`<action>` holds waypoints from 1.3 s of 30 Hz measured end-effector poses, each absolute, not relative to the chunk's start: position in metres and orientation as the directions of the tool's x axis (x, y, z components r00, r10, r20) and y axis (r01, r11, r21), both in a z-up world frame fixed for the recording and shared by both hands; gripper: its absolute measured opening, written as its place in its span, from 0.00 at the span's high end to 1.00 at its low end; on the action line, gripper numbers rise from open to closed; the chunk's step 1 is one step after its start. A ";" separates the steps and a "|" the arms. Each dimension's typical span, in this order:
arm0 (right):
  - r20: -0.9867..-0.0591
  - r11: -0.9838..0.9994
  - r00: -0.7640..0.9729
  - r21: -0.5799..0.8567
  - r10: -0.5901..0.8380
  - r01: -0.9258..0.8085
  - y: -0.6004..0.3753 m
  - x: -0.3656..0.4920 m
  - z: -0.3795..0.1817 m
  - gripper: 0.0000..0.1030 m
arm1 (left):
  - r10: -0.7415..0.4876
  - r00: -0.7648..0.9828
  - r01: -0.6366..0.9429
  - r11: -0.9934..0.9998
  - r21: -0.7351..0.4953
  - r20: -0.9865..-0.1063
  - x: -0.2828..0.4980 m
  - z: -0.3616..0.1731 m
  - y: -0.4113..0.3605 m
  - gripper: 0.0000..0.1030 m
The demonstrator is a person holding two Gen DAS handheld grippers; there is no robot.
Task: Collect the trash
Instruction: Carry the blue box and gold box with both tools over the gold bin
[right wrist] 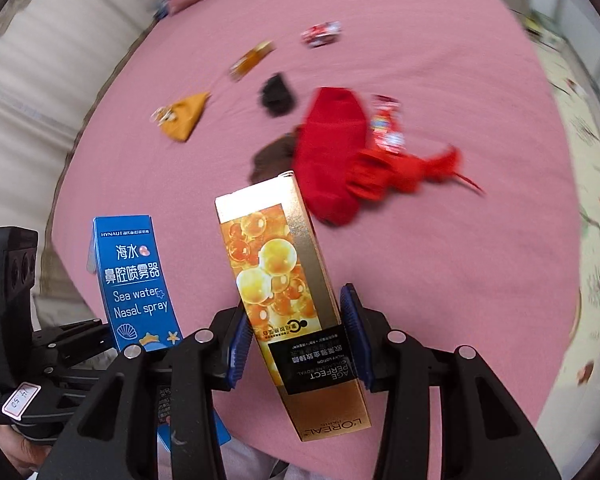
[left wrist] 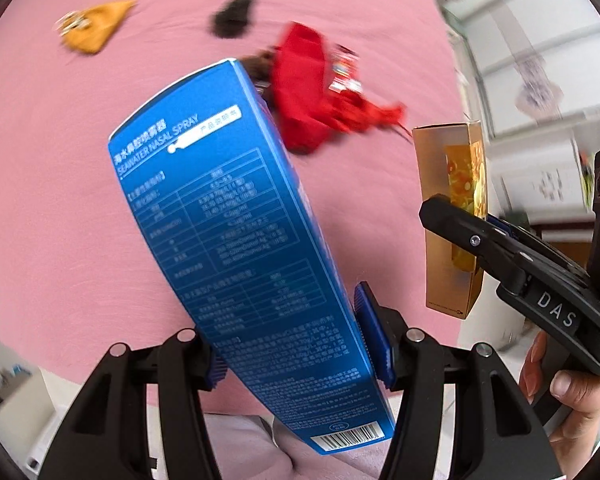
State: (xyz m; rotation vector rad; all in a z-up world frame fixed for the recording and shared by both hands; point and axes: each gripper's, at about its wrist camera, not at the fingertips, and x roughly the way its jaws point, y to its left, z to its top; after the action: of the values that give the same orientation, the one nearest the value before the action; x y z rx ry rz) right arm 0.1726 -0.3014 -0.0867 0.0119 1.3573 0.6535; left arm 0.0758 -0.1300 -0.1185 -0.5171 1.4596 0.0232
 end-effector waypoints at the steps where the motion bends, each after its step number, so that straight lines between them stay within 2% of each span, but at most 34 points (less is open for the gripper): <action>1: -0.895 0.837 0.081 0.376 0.440 -0.398 -0.317 0.170 -0.085 0.60 | -0.293 0.125 -0.295 0.901 -0.318 -0.948 0.079 -0.117 -0.141 0.46; 11: -0.883 0.905 0.205 0.396 0.421 -0.152 -0.463 0.159 -0.076 0.59 | -0.316 0.089 -0.036 0.947 -0.320 -0.945 0.104 -0.098 -0.267 0.46; 20: -0.879 0.912 0.275 0.409 0.389 0.018 -0.579 0.158 -0.083 0.59 | -0.356 0.009 0.099 0.930 -0.354 -0.934 0.131 -0.105 -0.374 0.46; 39: -0.878 0.849 0.307 0.451 0.367 0.275 -0.723 0.167 -0.126 0.59 | -0.282 -0.161 0.325 0.890 -0.320 -0.946 0.176 -0.144 -0.534 0.46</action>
State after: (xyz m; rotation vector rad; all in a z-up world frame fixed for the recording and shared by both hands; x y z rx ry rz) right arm 0.1668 -0.7233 -0.1265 0.5937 1.2799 0.0659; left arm 0.1756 -0.5336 -0.1444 0.0341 1.6484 -0.5326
